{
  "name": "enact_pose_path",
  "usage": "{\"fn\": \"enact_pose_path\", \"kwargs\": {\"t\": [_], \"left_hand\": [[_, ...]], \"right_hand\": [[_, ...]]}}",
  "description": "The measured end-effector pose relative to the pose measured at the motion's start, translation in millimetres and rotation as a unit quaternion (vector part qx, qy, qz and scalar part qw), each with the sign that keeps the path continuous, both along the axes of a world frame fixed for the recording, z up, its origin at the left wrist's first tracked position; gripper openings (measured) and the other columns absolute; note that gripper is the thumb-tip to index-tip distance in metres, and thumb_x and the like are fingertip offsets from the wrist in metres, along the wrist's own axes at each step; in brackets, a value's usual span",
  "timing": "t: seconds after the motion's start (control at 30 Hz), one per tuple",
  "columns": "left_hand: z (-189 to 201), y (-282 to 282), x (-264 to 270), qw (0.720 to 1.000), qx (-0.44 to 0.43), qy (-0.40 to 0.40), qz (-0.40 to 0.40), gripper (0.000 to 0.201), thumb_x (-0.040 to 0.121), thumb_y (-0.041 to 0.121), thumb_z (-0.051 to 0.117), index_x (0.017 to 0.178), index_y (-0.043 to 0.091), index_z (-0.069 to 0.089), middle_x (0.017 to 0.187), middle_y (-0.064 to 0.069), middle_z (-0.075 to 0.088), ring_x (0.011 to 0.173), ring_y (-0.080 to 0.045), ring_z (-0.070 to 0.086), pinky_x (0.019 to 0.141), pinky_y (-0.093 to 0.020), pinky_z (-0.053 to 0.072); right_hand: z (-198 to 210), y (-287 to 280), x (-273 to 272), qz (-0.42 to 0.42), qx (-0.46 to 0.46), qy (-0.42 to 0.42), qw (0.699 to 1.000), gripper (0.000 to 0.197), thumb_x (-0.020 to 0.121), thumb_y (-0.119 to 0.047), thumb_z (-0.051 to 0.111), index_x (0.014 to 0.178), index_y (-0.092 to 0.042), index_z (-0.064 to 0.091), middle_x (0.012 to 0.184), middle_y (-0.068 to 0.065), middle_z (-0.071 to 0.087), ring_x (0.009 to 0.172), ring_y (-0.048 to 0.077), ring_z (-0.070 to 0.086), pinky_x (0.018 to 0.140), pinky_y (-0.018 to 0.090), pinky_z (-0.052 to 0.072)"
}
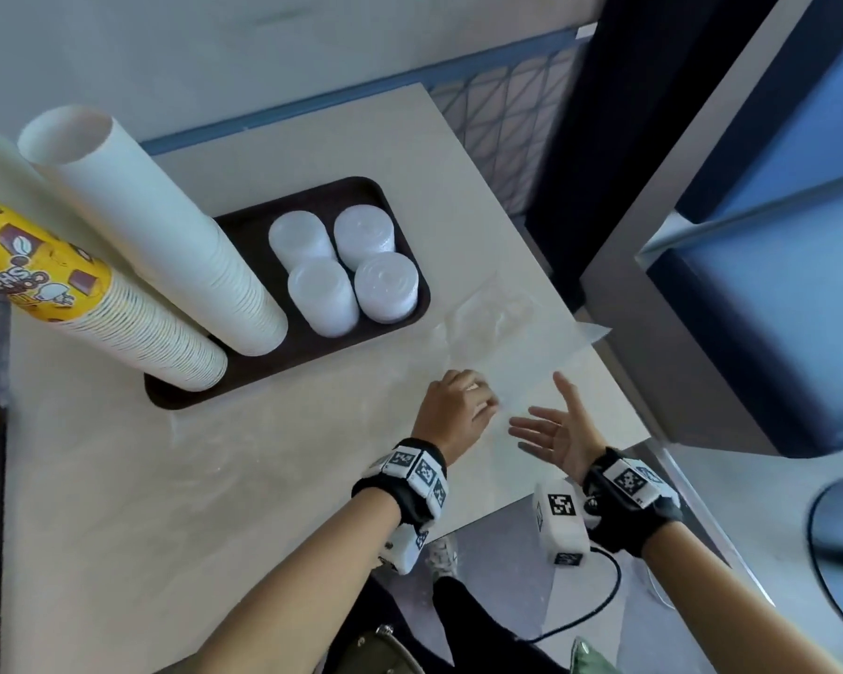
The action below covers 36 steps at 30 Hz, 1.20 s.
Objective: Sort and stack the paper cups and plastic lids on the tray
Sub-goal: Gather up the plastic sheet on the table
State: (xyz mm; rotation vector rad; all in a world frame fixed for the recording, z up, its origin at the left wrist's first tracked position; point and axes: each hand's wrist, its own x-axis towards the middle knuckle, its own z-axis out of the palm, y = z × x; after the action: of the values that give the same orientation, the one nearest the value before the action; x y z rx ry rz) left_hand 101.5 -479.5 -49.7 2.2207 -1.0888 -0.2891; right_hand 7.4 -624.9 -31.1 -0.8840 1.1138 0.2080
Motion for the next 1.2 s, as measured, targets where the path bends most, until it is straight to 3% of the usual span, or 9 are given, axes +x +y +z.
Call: {"fn": "enact_pose_path", "kwargs": {"t": [0.1,0.2,0.3,0.4,0.53,0.7,0.87,1.03,1.2], "left_hand": [[6,11,-8,0.997,-0.008,0.023,-0.067,0.018,0.083,0.022,0.062,0.085,0.009,0.073,0.103,-0.01,0.067,0.097,-0.03,0.06,0.081,-0.035,0.047],[7,32,-13,0.993,0.058,0.09,-0.041,0.038,0.088,0.039,0.047,0.101,0.013,0.071,0.127,-0.009,0.058,0.119,-0.026,0.05,0.097,-0.036,0.041],[-2,59,-5,0.985,0.161,0.055,0.028,0.046,0.084,0.029,0.051,0.128,0.016,0.053,0.143,-0.012,0.038,0.13,-0.028,0.038,0.1,-0.039,0.039],[-16,86,3,0.961,0.275,0.009,0.023,0.06,0.073,0.021,0.061,0.131,0.017,0.045,0.141,-0.014,0.034,0.124,-0.032,0.04,0.09,-0.042,0.046],[-27,89,12,0.976,0.206,-0.024,0.062,0.019,0.07,0.013,0.07,0.088,0.009,0.066,0.103,-0.014,0.062,0.087,-0.034,0.063,0.057,-0.039,0.055],[-20,75,32,0.974,0.187,0.04,0.121,0.018,0.092,0.016,0.048,0.097,0.005,0.061,0.111,-0.011,0.054,0.102,-0.031,0.052,0.078,-0.041,0.047],[5,62,46,0.957,0.055,0.139,0.249,0.017,0.088,0.02,0.059,0.088,0.002,0.059,0.097,-0.012,0.063,0.085,-0.028,0.061,0.071,-0.027,0.039],[23,26,41,0.962,0.003,0.172,0.214,0.018,0.087,0.019,0.06,0.088,0.001,0.061,0.099,-0.014,0.065,0.084,-0.028,0.063,0.074,-0.029,0.045],[19,-2,25,0.951,-0.006,0.227,0.21,0.02,0.087,0.021,0.061,0.084,0.001,0.06,0.094,-0.017,0.065,0.084,-0.031,0.062,0.076,-0.032,0.046]], "right_hand": [[9,7,19,0.005,0.018,-0.039,0.999,0.064,0.086,-0.058,0.047,0.124,-0.006,0.047,0.111,0.018,0.06,0.089,0.027,0.062,0.074,0.035,0.054],[6,11,33,-0.062,-0.028,-0.053,0.996,0.03,0.096,-0.014,0.041,0.123,-0.003,0.048,0.13,0.025,0.053,0.089,0.031,0.062,0.071,0.036,0.053],[3,4,31,-0.084,-0.074,-0.041,0.993,0.047,0.096,0.006,0.022,0.139,-0.006,0.035,0.132,0.026,0.05,0.098,0.033,0.059,0.076,0.034,0.051],[-2,-5,19,-0.092,-0.082,-0.032,0.992,0.046,0.097,0.002,0.023,0.141,-0.009,0.035,0.131,0.023,0.052,0.089,0.026,0.062,0.076,0.034,0.052],[-7,-13,2,-0.127,-0.088,-0.01,0.988,0.045,0.099,-0.002,0.024,0.14,-0.011,0.039,0.117,0.018,0.057,0.087,0.024,0.062,0.067,0.032,0.053],[-6,-20,-12,-0.128,-0.106,-0.013,0.986,0.053,0.093,0.008,0.021,0.137,-0.011,0.042,0.128,0.019,0.054,0.092,0.025,0.062,0.076,0.033,0.051],[-6,-11,-4,-0.117,-0.1,-0.044,0.987,0.04,0.103,-0.015,0.022,0.137,-0.01,0.042,0.135,0.022,0.049,0.093,0.026,0.061,0.078,0.033,0.051],[-3,16,17,-0.065,-0.053,-0.069,0.994,0.04,0.104,-0.018,0.02,0.137,-0.009,0.041,0.138,0.023,0.046,0.116,0.034,0.052,0.09,0.039,0.047],[-3,38,33,-0.071,0.028,-0.11,0.991,0.042,0.096,-0.022,0.028,0.135,-0.01,0.042,0.113,0.019,0.058,0.087,0.029,0.058,0.078,0.04,0.049]]}}
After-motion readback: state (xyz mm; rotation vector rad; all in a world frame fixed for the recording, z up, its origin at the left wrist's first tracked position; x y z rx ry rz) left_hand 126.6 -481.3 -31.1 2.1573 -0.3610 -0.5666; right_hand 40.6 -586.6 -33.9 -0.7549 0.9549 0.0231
